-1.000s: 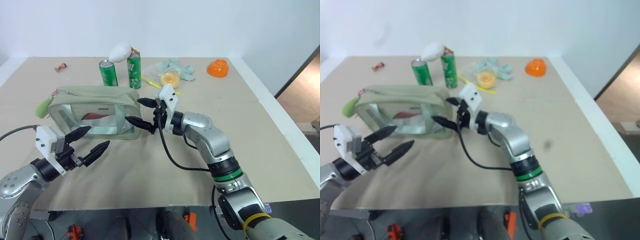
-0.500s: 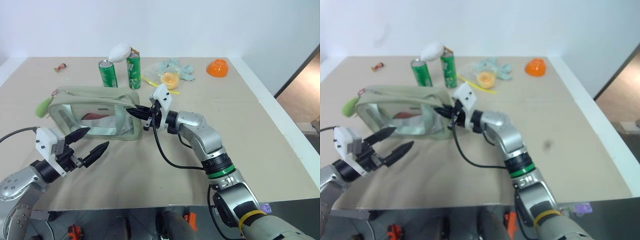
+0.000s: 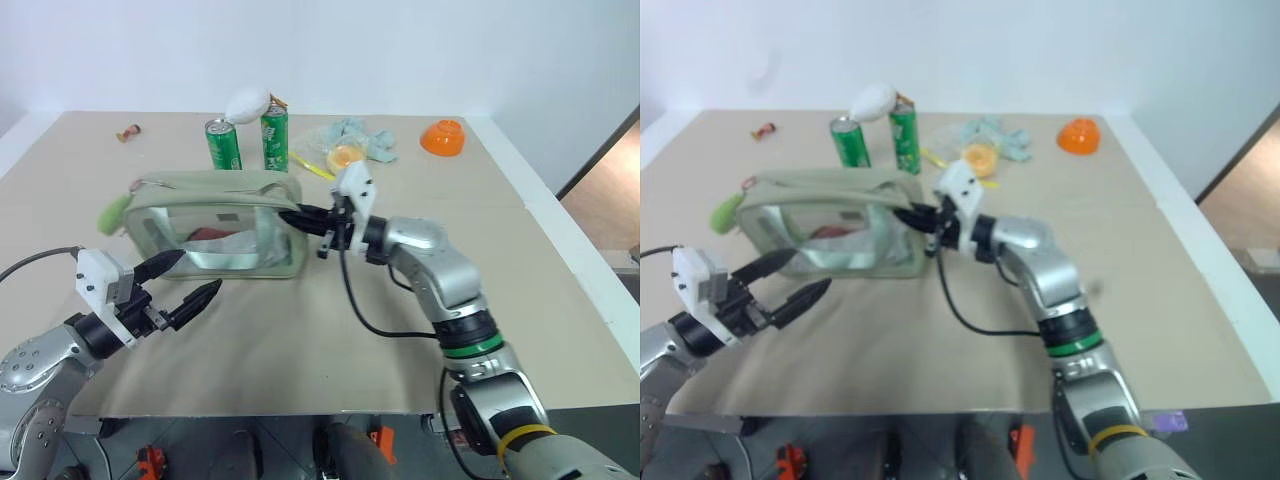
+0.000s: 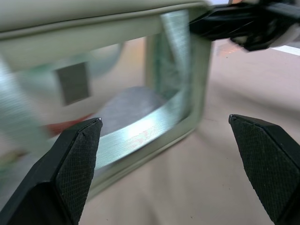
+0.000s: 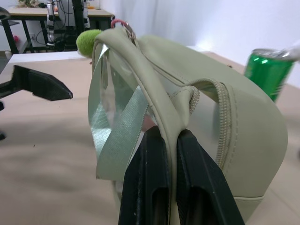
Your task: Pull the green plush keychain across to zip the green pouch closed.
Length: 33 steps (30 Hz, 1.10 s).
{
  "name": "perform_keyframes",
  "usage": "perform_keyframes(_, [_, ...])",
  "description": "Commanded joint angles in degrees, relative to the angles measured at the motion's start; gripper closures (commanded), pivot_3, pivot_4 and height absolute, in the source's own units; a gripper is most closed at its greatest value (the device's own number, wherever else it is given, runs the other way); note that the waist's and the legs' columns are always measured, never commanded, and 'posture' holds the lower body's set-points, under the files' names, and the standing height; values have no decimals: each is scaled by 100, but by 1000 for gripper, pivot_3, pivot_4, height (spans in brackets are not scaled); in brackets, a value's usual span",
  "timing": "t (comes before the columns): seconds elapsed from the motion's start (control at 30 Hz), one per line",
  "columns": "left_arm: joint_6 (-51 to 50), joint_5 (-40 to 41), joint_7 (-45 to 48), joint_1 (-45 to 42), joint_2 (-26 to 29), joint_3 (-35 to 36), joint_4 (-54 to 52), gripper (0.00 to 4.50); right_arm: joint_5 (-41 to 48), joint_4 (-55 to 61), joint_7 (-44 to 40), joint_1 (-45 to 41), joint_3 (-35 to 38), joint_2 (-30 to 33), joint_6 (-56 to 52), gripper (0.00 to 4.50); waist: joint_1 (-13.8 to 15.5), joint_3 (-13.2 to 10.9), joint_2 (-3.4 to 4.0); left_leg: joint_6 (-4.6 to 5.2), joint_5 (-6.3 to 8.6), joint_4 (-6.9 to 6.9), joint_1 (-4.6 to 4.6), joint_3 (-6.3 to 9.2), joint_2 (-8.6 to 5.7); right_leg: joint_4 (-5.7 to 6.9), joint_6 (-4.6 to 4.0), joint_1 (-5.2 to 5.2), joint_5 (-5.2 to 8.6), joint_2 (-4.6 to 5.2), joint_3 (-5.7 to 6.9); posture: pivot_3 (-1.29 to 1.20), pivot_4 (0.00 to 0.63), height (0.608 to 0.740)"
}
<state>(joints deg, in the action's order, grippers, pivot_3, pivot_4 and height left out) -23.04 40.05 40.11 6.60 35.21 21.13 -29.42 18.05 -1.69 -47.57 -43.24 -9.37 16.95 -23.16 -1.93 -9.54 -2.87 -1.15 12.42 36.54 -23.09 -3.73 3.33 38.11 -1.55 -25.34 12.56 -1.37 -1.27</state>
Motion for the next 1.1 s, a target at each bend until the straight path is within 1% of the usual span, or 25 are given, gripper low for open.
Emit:
perform_keyframes(0.03, [-22,67,72,-89,104,28,-61,0,296,643,-215,124,494,470,-48,4476,4,0,0,0,0,0,0,-1,0,-1,0,0,0,0,-1,0,150,740])
perform_keyframes(0.23, [-176,128,88,-295,181,-36,-39,0,708,998,-818,799,1125,1552,-70,4476,40,-1,1,0,0,-1,0,0,0,-1,-3,1,3,-5,6,0,150,740])
perform_keyframes(0.4, [-216,112,147,-402,225,-81,43,0,617,837,-1581,1666,1340,2313,653,4476,57,-1,2,0,0,-1,4,0,2,-1,-4,2,3,-10,4,0,150,740])
perform_keyframes(0.47, [-237,81,154,-482,232,-139,80,0,517,678,-1755,1891,1368,2503,952,4476,69,-2,3,0,0,0,5,0,1,0,-4,3,3,-11,5,0,150,740])
perform_keyframes(0.53, [-271,65,134,-549,227,-184,83,0,528,567,-1727,1932,1382,2542,1008,4476,69,-2,3,0,0,1,14,0,2,0,-4,11,3,-12,7,0,150,740])
perform_keyframes(0.67, [-317,52,110,-622,228,-220,70,0,413,428,-1440,1850,1390,2415,1322,3129,69,-2,3,0,-1,5,21,0,0,0,0,16,-2,-11,4,0,150,740])
perform_keyframes(0.7, [-324,55,105,-628,231,-218,67,0,393,427,-1381,1844,1390,2393,1351,2727,66,-2,3,0,-1,5,21,0,0,0,0,15,-3,-11,0,0,150,740])
perform_keyframes(0.77, [-329,39,102,-660,248,-212,95,0,423,538,-1156,1869,1427,2345,1197,2092,66,-2,3,0,0,3,21,-1,0,1,0,13,-2,-15,-4,0,150,740])
perform_keyframes(0.93, [-348,6,118,-789,292,-214,201,0,584,959,-696,2023,1404,2154,826,2092,67,-2,3,-1,0,-2,19,0,4,0,-5,12,1,-17,-1,0,150,740])
perform_keyframes(1.1, [-304,-66,130,-818,305,-189,291,0,743,1145,-358,1990,1385,1868,486,2092,64,-2,3,-1,0,0,20,1,8,2,-3,12,0,-19,-4,0,150,740])
